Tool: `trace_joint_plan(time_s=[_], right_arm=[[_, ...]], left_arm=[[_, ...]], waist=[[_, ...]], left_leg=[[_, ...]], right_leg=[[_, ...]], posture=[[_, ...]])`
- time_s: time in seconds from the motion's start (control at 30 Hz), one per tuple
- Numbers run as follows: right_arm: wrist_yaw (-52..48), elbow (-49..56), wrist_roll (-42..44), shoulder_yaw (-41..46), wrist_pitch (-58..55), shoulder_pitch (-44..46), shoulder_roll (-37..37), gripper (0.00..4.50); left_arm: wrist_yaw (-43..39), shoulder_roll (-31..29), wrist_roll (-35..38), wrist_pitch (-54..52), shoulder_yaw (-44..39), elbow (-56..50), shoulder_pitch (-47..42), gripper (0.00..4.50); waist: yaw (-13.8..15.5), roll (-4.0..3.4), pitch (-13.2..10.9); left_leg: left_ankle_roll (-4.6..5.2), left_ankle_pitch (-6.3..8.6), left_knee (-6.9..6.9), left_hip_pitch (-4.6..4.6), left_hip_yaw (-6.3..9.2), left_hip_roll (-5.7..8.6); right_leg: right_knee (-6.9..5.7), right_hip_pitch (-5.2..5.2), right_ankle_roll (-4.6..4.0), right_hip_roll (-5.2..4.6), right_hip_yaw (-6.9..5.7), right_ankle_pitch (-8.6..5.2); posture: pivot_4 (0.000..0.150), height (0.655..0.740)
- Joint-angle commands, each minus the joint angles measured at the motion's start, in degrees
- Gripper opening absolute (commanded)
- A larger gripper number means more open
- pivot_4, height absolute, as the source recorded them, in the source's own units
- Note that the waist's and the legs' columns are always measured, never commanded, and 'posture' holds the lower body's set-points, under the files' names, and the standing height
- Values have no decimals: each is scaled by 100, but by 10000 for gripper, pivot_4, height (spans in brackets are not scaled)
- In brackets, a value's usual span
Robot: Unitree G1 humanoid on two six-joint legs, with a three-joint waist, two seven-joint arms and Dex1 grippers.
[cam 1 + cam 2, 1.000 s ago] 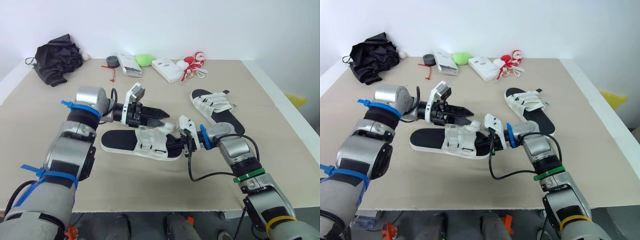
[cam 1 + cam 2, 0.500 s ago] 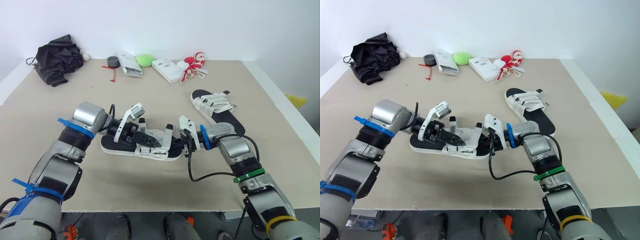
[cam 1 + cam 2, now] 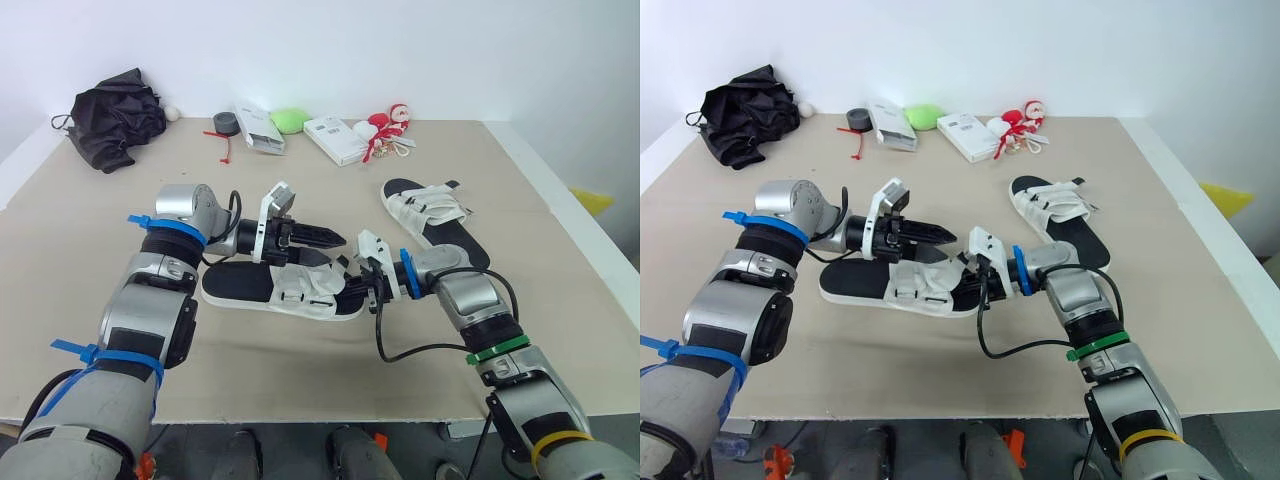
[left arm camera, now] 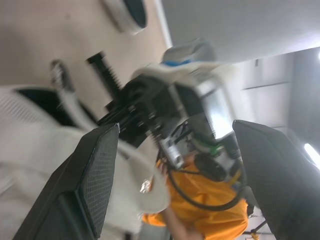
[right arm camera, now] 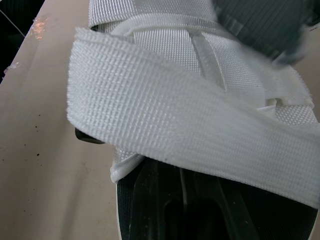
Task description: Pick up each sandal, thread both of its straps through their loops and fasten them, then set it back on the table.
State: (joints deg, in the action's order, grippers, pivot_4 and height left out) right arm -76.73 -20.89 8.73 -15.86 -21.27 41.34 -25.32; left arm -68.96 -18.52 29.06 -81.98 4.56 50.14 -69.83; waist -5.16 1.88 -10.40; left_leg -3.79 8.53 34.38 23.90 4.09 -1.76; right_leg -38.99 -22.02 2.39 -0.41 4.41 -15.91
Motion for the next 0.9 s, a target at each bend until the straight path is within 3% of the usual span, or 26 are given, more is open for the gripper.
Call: trace_joint_plan(time_s=[0.03, 0.2, 0.57, 0.9], right_arm=[[174, -305, -304, -288, -170, -278, -70, 0], [180, -290, -300, -286, -175, -289, -60, 0], [202, -283, -296, -280, -194, -283, -47, 0], [242, -216, -279, -248, -240, -337, -62, 0]], left_arm=[[306, 32, -291, 583, -31, 331, -150, 37280], [633, 253, -593, 1163, -94, 860, -305, 37280], [62, 692, -931, 1287, 130, 1202, -580, 37280], [-437, 725, -1186, 1436, 385, 1280, -608, 37280]], waist=[[1, 0, 0], [12, 1, 1], [12, 1, 1], [6, 0, 1]], left_leg=[[0, 0, -1, -1, 0, 0], [0, 0, 1, -1, 0, 1], [0, 0, 2, -4, 0, 3], [-1, 1, -3, -4, 0, 3]], right_leg=[[0, 1, 0, 0, 0, 0], [1, 3, 1, -1, 0, 0], [0, 6, 1, -1, 0, 0], [1, 5, 1, 0, 0, -3]], posture=[[1500, 7380], [1500, 7380], [1500, 7380], [1500, 7380]])
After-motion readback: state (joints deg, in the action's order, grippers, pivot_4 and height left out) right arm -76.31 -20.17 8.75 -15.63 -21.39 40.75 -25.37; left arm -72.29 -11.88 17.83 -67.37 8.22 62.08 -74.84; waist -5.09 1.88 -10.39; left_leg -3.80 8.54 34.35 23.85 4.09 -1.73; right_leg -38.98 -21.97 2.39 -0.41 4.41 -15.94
